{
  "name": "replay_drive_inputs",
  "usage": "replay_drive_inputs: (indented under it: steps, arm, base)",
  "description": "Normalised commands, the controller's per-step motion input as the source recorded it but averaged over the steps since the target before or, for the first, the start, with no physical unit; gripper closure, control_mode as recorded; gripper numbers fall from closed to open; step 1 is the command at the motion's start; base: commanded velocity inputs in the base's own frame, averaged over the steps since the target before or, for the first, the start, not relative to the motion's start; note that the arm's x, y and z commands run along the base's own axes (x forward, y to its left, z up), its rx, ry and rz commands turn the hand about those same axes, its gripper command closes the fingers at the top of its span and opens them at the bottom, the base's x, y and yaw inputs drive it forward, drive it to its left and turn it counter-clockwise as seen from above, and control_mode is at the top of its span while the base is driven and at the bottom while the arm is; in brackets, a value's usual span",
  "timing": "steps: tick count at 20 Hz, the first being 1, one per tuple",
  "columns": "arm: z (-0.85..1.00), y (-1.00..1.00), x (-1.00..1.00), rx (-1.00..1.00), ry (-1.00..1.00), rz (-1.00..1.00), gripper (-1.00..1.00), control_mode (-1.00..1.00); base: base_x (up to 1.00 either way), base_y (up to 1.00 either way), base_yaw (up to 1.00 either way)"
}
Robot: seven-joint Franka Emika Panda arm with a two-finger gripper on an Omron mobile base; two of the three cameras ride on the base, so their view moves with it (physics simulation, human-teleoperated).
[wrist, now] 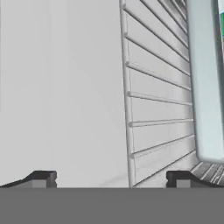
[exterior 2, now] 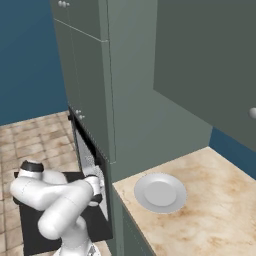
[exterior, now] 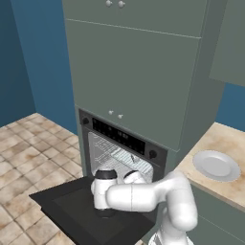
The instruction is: Take the baked cake out of the oven and place it on the plate for cooling. Then close the oven door.
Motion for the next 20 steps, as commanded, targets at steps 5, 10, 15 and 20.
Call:
replay_drive_inputs:
  steps: [5,10,15,20]
  arm:
    - [-0.3,0.0,0.3,0.0,0.03,0.0,-1.0,-1.0]
    - [-0.38,0.0,0.27,0.0,0.04,0.0,-1.0,-1.0]
    - [-0.43,0.0,0.28,0.0,0.05,0.0,-1.0,-1.0]
    - [-0.38,0.0,0.26,0.0,0.09,0.0,1.0,-1.0]
  base:
    - [0.0,0.0,0.0]
    - [0.0,0.0,0.0]
    - [0.0,0.0,0.0]
    - [0.0,0.0,0.0]
